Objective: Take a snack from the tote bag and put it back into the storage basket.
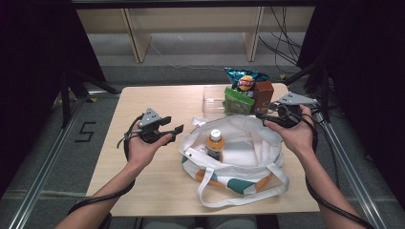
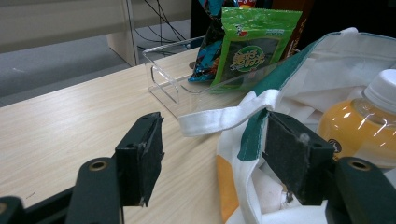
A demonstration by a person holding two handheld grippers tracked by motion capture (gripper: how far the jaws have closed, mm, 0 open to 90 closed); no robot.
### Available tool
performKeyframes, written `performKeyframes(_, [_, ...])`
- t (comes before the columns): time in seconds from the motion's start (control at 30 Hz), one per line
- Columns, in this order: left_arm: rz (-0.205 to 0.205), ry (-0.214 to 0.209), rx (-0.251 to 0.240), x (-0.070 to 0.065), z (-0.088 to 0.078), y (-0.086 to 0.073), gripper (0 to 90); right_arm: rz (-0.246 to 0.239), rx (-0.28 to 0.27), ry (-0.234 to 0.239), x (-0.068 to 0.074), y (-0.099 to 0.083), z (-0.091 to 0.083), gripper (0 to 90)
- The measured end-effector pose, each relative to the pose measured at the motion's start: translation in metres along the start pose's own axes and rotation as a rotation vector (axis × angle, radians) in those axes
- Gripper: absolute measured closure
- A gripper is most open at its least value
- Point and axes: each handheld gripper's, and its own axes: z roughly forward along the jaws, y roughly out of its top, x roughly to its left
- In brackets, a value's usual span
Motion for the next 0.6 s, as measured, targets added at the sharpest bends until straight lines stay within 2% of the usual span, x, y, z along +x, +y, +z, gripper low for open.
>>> performKeyframes(0.03, [0.001, -0.002, -0.001, 0.001, 0.000, 0.000, 36.3, 0.005, -0.025, 0.001, 0.000, -0.002, -0.001, 44.6])
performKeyframes(0.13, [-0.002, -0.001, -0.004, 0.001, -0.001, 0.001, 36.3, 0.005, -0.041, -0.004, 0.001, -0.003, -0.003, 44.6])
performKeyframes(0.23, [0.000, -0.002, -0.004, 0.001, -0.001, 0.001, 36.3, 0.019, -0.026, 0.014, 0.004, -0.008, -0.006, 44.6])
performKeyframes(0.3, [0.000, -0.001, -0.005, 0.000, -0.001, 0.001, 36.3, 0.016, -0.040, 0.013, 0.005, -0.009, -0.005, 44.6])
performKeyframes(0.4, [0.004, -0.001, -0.004, -0.001, -0.001, 0.002, 36.3, 0.022, -0.036, 0.051, 0.012, -0.013, -0.006, 44.6])
performKeyframes(0.47, [0.008, -0.004, -0.005, -0.002, -0.001, 0.003, 36.3, 0.004, -0.039, 0.053, 0.012, -0.013, -0.007, 44.6])
performKeyframes(0.53, [0.003, -0.003, -0.006, -0.003, 0.000, 0.002, 36.3, 0.023, -0.045, 0.077, 0.016, -0.015, -0.008, 44.6])
performKeyframes(0.57, [0.003, -0.003, -0.006, -0.003, 0.000, 0.002, 36.4, 0.003, -0.054, 0.078, 0.016, -0.015, -0.008, 44.6])
performKeyframes(0.6, [0.004, -0.003, -0.006, -0.003, 0.000, 0.002, 36.3, 0.021, -0.070, 0.072, 0.019, -0.015, -0.008, 44.6])
